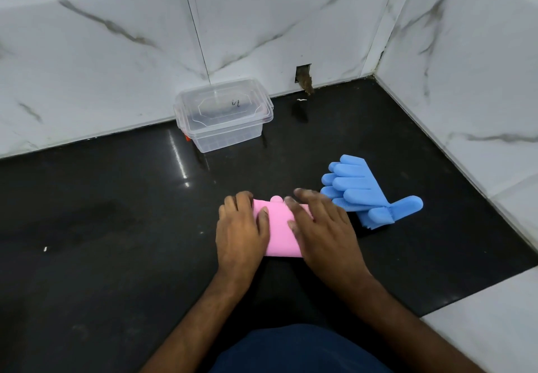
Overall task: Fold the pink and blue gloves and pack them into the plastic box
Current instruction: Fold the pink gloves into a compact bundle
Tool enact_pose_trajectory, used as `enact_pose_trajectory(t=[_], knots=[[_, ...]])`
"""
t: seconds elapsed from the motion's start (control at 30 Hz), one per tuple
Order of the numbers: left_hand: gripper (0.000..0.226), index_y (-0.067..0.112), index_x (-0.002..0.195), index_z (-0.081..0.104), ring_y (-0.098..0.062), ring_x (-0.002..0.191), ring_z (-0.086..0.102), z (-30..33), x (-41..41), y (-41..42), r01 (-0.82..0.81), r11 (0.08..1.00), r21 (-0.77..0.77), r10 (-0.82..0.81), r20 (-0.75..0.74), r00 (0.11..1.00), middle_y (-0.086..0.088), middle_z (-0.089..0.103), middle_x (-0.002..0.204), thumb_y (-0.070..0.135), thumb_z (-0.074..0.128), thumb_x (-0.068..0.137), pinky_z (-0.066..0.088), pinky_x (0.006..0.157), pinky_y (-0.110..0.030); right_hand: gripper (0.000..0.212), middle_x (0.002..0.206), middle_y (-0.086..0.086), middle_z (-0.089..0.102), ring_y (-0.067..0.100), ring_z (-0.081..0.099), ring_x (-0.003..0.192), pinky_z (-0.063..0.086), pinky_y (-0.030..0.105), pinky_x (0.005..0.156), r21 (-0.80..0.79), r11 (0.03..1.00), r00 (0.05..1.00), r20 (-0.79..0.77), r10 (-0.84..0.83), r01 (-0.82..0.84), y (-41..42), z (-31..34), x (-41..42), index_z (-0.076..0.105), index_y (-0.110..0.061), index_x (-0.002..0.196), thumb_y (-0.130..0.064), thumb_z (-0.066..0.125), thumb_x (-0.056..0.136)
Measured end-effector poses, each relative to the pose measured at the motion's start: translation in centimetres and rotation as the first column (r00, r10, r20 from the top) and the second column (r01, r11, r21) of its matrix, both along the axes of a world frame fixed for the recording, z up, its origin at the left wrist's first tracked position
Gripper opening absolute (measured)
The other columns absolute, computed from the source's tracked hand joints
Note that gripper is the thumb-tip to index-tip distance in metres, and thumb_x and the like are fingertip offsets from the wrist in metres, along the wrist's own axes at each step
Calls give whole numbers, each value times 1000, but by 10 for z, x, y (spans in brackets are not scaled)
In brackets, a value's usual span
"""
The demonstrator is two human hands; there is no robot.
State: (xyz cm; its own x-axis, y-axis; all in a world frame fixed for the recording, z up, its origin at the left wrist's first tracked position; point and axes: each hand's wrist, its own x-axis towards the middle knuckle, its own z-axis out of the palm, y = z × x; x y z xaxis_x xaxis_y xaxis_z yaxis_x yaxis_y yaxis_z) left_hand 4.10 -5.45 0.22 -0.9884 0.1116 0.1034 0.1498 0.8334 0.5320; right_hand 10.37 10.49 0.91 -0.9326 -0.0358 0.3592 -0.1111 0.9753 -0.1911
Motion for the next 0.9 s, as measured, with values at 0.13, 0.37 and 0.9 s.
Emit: enact_pose_trajectory(t=[0.13,0.37,0.9], knots=[[31,7,127,56,-28,110,53,-7,-2,0,25,996,91,-33,93,995,-10,59,120,26,52,102,46,95,-40,54,163,1,35,21,32,150,34,43,117,15,995,973,213,90,-95,-8,-15,1,45,-18,152,-40,37,103],[24,8,122,57,-24,108,54,-10,-8,2,104,983,154,-122,112,986,-7,61,118,22,50,104,45,92,-35,60,170,-7,14,16,13,156,17,41,125,-26,1000,927,374,24,-15,-10,-26,-1,23,-24,161,-43,19,104],[53,16,148,48,-20,142,44,10,17,-3,238,971,-27,-239,-75,968,-5,48,154,41,41,102,35,114,-38,59,167,-3,26,19,25,153,25,42,122,-6,1000,954,299,22,-21,-2,2,13,36,-21,157,-44,29,103]])
